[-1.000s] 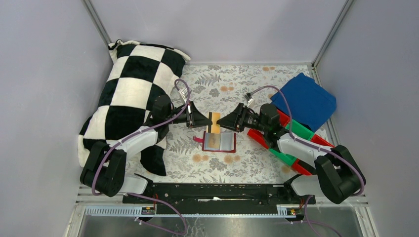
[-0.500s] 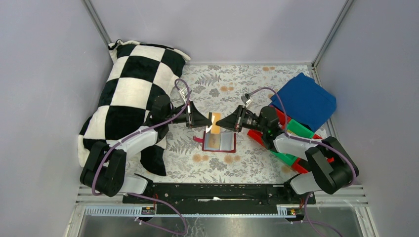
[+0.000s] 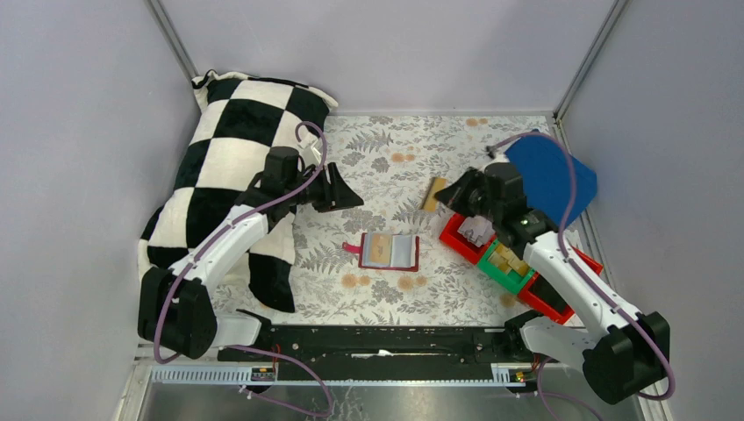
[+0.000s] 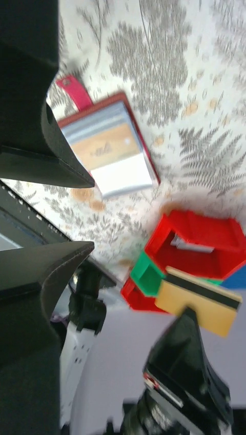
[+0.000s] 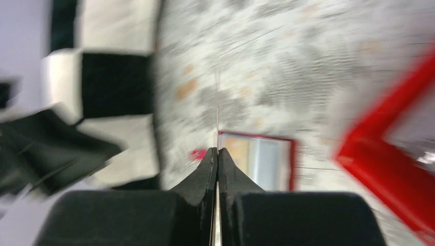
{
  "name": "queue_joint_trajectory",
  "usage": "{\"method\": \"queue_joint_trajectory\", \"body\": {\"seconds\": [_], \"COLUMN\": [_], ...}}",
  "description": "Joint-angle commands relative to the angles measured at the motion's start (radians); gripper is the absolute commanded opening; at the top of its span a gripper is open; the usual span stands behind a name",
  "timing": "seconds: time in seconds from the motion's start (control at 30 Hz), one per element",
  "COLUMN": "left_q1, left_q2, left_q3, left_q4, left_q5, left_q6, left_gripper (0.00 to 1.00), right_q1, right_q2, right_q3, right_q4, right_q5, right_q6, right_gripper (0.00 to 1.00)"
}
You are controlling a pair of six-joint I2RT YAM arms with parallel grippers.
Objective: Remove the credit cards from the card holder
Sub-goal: Place the credit card in the storage box.
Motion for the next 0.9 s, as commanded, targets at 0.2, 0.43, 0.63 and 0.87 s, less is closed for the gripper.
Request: {"method": "queue_joint_trajectory", "body": {"seconds": [0.2, 0.43, 0.63, 0.87], "left_q1": [0.002, 0.002, 0.001, 0.001], "left_q2": [-0.094, -0.088, -0.079, -0.069], "left_q3": [0.104, 0.083, 0.089, 0.082], "left_q4": [-0.261, -0.264, -0.274, -0.274], "left_q5": [-0.240, -0.234, -0.225, -0.214], "left_q6": [0.174, 0.186, 0.199, 0.205], "left_gripper": [0.48, 0.48, 0.48, 0.48], "right_q1": [-0.097, -0.209, -0.256, -0.256], "right_q2": [0.107, 0.152, 0.173, 0.220], "right_q3": [0.304, 0.276, 0.202, 0.140], "right_q4": [-0.929, -1.025, -0.957, -0.893], "right_q5": [0.930, 1.013, 0.950, 0.916], "right_q6": [-0.074, -0.009, -0.043, -0.052], "right_gripper": [0.00, 0.00, 0.00, 0.00]}}
